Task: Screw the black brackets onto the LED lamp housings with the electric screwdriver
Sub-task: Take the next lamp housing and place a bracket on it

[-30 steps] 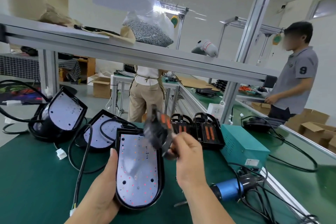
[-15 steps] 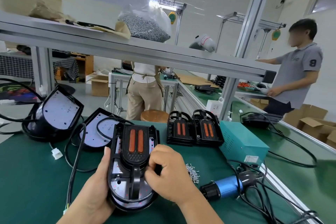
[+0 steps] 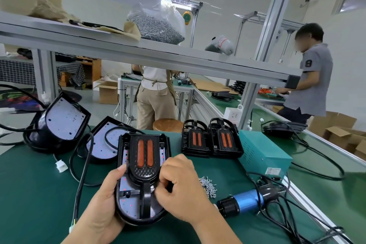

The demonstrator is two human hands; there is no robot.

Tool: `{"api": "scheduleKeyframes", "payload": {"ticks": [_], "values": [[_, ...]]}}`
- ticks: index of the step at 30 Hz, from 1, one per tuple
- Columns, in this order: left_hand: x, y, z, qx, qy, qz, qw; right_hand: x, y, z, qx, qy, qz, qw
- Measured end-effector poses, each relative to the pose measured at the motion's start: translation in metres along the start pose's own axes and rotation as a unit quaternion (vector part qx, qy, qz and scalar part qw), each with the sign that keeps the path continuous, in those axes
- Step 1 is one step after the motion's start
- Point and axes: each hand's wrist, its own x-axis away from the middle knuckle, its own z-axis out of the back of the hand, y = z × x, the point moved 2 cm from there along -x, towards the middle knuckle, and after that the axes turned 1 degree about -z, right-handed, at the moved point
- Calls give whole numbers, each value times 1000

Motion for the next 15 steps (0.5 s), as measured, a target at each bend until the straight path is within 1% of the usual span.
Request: {"api": "scheduleKeyframes", "payload": {"ticks": [3, 7, 10, 13, 15], "values": [[0, 0, 1, 13, 5, 3, 1000, 2, 1, -3, 26, -1, -7, 1000], [-1, -2, 2, 20, 9, 13, 1000, 6, 3, -6, 23, 5, -19, 1000], [1, -4, 4, 17, 28, 26, 999, 9, 8, -8, 1, -4, -52, 999], [2, -5, 6, 11, 54, 15, 998, 13, 9, -10, -21, -25, -81, 996], [2, -5, 7, 7, 64, 8, 998, 14, 5, -10, -59, -20, -106, 992]]}}
